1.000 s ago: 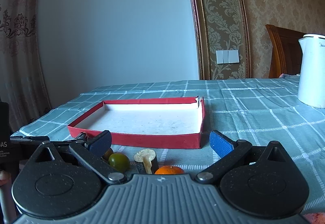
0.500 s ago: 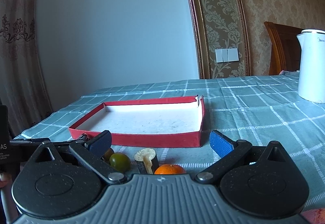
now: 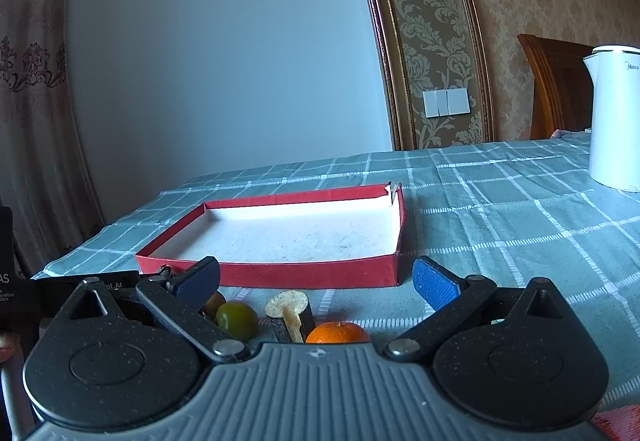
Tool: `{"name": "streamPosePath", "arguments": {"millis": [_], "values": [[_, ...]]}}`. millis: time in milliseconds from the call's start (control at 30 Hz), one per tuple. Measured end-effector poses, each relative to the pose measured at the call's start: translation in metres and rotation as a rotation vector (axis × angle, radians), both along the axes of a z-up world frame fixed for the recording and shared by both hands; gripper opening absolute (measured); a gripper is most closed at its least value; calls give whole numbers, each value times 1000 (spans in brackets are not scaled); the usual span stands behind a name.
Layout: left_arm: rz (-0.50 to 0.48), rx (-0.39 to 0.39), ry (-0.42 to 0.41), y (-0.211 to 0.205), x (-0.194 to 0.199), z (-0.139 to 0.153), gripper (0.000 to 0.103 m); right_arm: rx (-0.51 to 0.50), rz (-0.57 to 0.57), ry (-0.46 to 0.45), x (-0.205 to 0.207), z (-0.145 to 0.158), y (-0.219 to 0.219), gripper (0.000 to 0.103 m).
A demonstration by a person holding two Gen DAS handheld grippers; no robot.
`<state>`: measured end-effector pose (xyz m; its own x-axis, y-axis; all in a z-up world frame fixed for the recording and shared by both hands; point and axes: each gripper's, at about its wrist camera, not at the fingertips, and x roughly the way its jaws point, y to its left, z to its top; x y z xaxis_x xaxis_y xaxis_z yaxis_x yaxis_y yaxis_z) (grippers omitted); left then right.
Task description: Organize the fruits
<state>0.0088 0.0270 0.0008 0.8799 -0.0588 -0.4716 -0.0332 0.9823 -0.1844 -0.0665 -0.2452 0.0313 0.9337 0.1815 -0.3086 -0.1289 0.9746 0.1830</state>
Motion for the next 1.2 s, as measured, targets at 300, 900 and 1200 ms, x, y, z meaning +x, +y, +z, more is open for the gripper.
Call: {"name": "streamPosePath", "arguments": {"millis": [300, 900, 1200], "values": [[48, 39, -31, -5, -1, 4, 103, 8, -2, -1, 1, 0, -3, 103], [39, 85, -25, -10, -3, 1, 103, -4, 2, -6, -3, 3, 1, 103], [41, 71, -13, -8, -2, 0, 103, -8, 7, -3, -3, 3, 4, 103]]}}
